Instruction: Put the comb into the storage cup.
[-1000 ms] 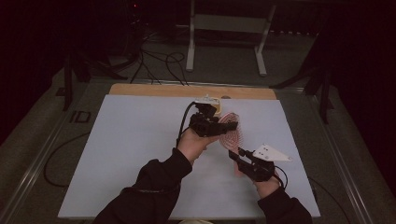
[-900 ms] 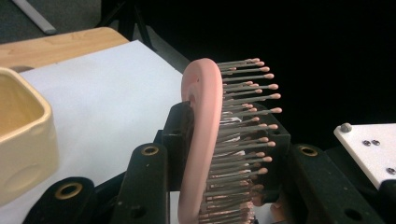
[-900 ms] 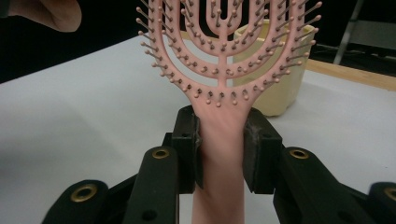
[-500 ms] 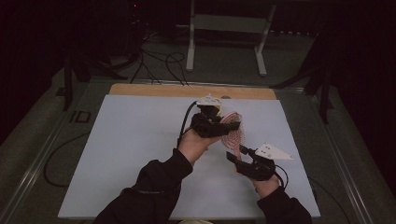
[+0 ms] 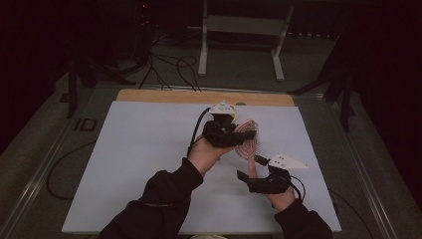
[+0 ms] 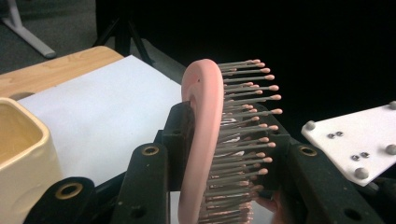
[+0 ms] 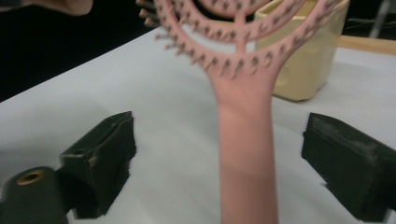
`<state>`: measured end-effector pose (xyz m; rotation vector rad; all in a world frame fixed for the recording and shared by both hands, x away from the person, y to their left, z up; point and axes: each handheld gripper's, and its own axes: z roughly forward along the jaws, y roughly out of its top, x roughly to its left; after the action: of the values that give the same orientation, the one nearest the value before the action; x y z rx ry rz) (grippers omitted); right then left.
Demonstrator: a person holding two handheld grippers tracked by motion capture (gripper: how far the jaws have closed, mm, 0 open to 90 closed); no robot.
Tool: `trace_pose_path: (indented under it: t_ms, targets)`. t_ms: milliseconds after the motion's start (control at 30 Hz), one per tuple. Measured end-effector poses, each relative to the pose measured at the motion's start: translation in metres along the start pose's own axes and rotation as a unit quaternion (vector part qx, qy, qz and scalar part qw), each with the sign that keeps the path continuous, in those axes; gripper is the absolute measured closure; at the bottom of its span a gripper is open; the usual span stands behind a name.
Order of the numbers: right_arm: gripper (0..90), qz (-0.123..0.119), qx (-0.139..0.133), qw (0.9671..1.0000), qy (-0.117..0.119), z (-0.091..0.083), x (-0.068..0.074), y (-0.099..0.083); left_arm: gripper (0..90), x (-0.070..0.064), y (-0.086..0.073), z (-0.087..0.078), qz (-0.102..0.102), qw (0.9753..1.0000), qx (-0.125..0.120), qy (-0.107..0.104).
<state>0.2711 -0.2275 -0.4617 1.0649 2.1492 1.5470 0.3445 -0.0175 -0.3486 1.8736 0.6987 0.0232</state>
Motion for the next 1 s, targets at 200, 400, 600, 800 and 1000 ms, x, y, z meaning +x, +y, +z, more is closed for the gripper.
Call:
trace_pose_path:
  t_ms: [200, 400, 600, 800, 1000]
  targets:
    - [9.1, -0.01, 0.012, 0.9999, 0.004, 0.0, 0.001, -0.003, 65.5, 0.002, 0.003, -0.008, 0.008, 0.9999, -0.009, 0.004]
    - [9.1, -0.018, 0.01, 0.9998, 0.004, -0.001, 0.001, -0.006, 65.5, 0.007, 0.007, -0.016, 0.012, 0.9997, -0.018, 0.013]
    - [9.1, -0.029, 0.013, 0.9994, 0.01, -0.003, 0.0, -0.011, 65.5, 0.012, 0.013, -0.026, 0.017, 0.9992, -0.026, 0.024]
    - [8.8, -0.035, 0.013, 0.9991, 0.019, -0.005, 0.0, -0.012, 65.5, 0.016, 0.017, -0.035, 0.021, 0.9986, -0.036, 0.032]
    - [8.8, -0.036, 0.013, 0.999, 0.023, -0.008, 0.0, -0.014, 65.5, 0.021, 0.021, -0.039, 0.02, 0.998, -0.045, 0.041]
